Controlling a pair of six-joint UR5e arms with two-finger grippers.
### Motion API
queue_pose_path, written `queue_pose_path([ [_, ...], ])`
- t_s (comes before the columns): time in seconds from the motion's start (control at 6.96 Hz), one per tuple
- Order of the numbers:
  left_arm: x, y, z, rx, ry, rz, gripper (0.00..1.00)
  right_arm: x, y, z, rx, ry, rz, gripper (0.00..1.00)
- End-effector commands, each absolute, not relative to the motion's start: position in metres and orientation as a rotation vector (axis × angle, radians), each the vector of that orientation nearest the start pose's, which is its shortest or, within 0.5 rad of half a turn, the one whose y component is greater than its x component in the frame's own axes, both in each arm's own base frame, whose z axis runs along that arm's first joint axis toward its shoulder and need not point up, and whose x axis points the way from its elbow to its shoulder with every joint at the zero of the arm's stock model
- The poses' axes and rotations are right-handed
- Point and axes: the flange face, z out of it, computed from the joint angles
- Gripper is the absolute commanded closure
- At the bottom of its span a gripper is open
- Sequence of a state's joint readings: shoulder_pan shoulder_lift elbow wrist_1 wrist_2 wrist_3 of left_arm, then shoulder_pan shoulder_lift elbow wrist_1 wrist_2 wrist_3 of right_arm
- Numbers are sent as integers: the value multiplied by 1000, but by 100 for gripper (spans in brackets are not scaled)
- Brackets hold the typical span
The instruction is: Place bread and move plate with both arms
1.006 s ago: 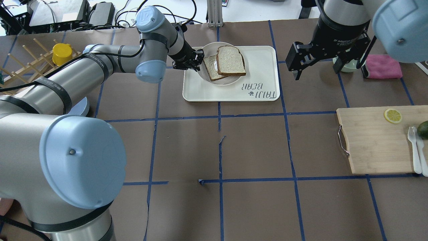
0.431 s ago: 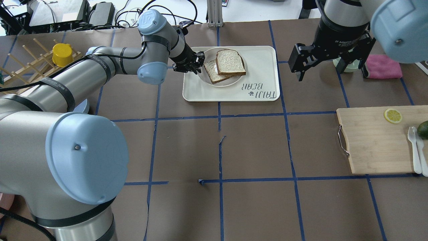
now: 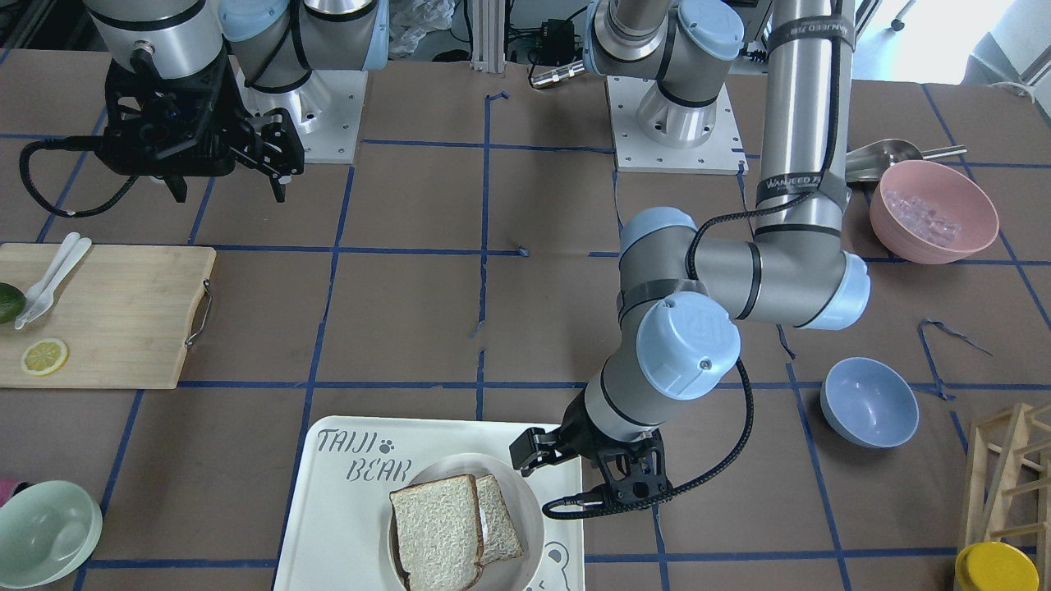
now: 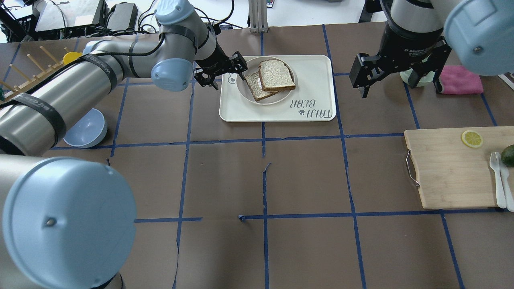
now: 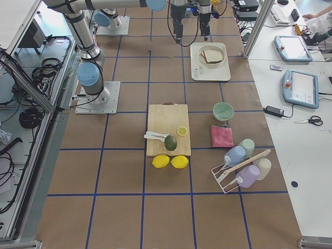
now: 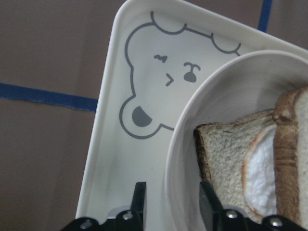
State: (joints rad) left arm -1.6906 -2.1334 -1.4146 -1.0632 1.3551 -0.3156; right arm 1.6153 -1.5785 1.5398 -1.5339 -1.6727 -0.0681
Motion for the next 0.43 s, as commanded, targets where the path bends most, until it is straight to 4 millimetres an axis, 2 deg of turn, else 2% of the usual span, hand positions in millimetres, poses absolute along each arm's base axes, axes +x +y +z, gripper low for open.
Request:
queue_pose_path([
  [0.0, -232, -620, 378, -291, 3316, -76, 0, 145, -482, 509, -180, 3232, -23, 0],
  [0.14, -227, -592, 415, -272, 3266, -169, 0, 145, -481, 510, -177, 3232, -28, 0],
  [0.29, -224, -559, 437, -266, 3265, -188, 0, 146, -481, 511, -135, 3228, -32, 0],
])
